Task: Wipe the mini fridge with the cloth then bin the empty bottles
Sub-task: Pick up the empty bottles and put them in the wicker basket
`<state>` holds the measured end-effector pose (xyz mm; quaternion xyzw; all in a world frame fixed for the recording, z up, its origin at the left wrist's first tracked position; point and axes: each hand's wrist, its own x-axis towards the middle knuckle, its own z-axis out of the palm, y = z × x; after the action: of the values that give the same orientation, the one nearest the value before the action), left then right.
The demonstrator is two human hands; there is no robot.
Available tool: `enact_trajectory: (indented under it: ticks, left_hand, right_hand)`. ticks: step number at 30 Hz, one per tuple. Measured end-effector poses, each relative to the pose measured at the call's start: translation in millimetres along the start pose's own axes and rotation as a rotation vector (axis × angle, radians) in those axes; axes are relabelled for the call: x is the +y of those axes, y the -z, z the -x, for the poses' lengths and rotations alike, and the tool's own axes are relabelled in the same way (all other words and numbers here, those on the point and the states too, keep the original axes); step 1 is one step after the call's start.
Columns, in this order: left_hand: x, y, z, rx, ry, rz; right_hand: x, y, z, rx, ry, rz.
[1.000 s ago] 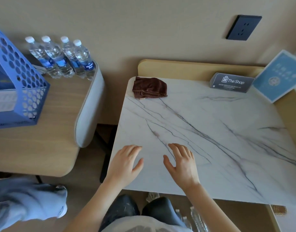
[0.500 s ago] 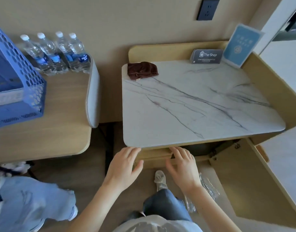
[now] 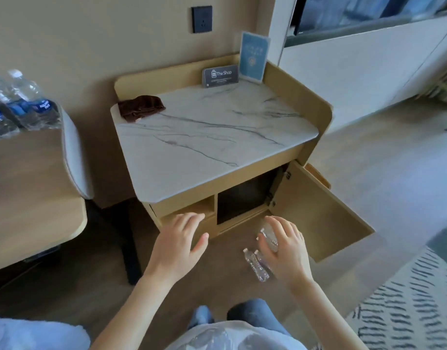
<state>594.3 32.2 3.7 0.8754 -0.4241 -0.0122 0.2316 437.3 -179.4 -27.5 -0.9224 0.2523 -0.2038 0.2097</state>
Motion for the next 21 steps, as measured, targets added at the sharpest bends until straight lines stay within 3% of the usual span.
enact_trajectory:
  ticks: [9,21]
  left_hand:
    - [119.9,-56.2,9.8,-0.064,-0.088,0.001]
    - [263.3,-118.7,56.7,-0.048,0.001,0.010]
  right_hand:
    - [98.1,75.2,73.5,0.048,-0.157,-0.004]
    - [202.1,168.2,136.4,0.003,-0.083,-0.032]
